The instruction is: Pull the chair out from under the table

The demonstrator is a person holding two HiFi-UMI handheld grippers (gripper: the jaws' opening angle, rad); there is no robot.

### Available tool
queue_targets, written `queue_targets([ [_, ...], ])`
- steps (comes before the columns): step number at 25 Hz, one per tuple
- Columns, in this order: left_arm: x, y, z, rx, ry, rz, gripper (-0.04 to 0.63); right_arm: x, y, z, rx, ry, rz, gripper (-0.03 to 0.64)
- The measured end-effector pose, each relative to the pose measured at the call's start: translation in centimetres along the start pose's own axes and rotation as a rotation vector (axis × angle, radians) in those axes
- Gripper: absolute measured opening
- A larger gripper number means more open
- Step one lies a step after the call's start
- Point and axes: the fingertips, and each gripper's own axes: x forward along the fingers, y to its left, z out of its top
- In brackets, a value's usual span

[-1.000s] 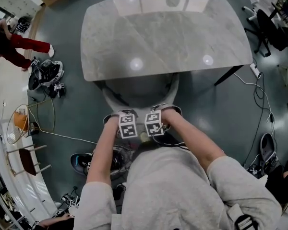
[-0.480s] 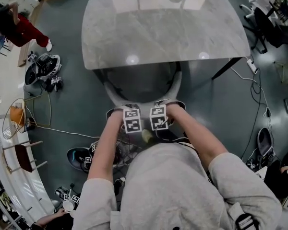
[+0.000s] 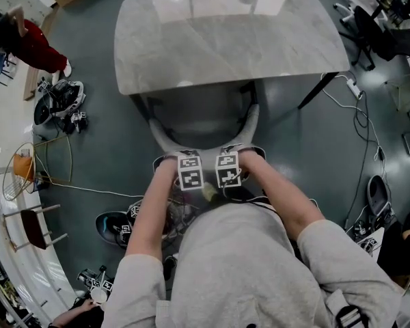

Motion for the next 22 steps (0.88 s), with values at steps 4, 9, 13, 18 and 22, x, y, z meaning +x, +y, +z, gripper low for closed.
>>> queue_targets([
  [4,0.3,-1.7,0.2,0.005,-0.002,-0.003,0.091,0.1,1.8,0.2,0.004,-0.002,0.000,0.103],
  [9,0.7,-3.9,0.8,0.014,0.005,-0.006,0.091,0.4,4.1,0.1,0.010,-0.003,0.001,0.103],
  [13,0.9,-5.2,1.3,0.021,0.005,0.001,0.091,0.5,5.5,0.0,0.013,-0.005,-0.003,0.103],
  [18,1.3,-7.0,1.7,0.033,0.002,0.002,0.091,0.9,7.5,0.0,0.026,-0.006,-0.007,0.103],
  [22,1.6,-8.2,1.6,0.054,0.009,-0.003,0.091,1.2,8.8,0.4,0.046,-0.007,-0.008,0.103],
])
